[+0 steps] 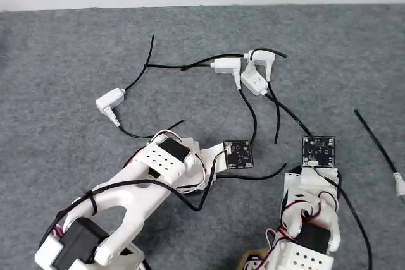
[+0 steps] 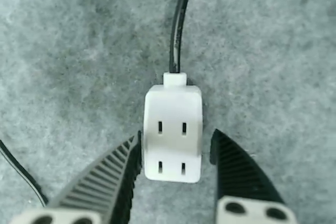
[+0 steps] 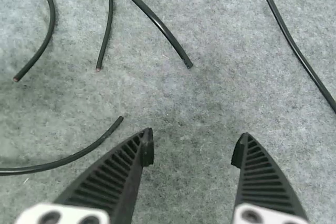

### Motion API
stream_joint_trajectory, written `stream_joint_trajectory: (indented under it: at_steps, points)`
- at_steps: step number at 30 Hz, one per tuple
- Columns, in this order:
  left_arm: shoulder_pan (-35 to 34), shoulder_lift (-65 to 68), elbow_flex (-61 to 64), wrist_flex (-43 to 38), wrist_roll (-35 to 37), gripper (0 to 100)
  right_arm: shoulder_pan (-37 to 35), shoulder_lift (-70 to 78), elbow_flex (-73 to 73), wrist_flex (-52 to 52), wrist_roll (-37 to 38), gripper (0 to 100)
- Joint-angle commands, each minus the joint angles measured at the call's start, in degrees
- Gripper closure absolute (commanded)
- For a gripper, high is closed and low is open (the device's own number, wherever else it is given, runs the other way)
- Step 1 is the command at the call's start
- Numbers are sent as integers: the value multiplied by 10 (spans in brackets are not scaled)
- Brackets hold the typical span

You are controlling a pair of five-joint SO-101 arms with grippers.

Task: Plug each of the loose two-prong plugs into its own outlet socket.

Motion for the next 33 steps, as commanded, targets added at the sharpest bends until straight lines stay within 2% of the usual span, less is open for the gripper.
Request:
stream_joint_trajectory:
  at_steps: [1, 5, 9, 12, 15, 18, 21, 24, 28, 33]
  points:
    - [3, -8, -25, 5, 7, 795, -15, -7, -2, -7, 5, 754]
    - [3, -10, -43, 20, 9, 797, -15, -7, -2, -7, 5, 754]
    - [24, -32, -153, 157, 47, 835, -15, -7, -4, -7, 0, 753]
    - [49, -84, -230, 255, 83, 852, -20, -7, -26, 0, -64, 752]
    - [35, -142, -276, 305, 148, 855, -64, -7, -40, 31, -137, 751]
    - [-25, -192, -281, 319, 217, 855, -74, -7, -48, 50, -163, 751]
    - [-119, -233, -262, 334, 277, 855, -78, -7, -55, 87, -198, 751]
    - [-217, -280, -218, 338, 305, 855, -74, -7, -55, 84, -176, 751]
    - [-336, -357, -118, 324, 275, 855, -65, -7, -53, 70, -114, 753]
    - [-457, -455, 101, 219, 219, 852, -4, -8, -59, -2, 61, 753]
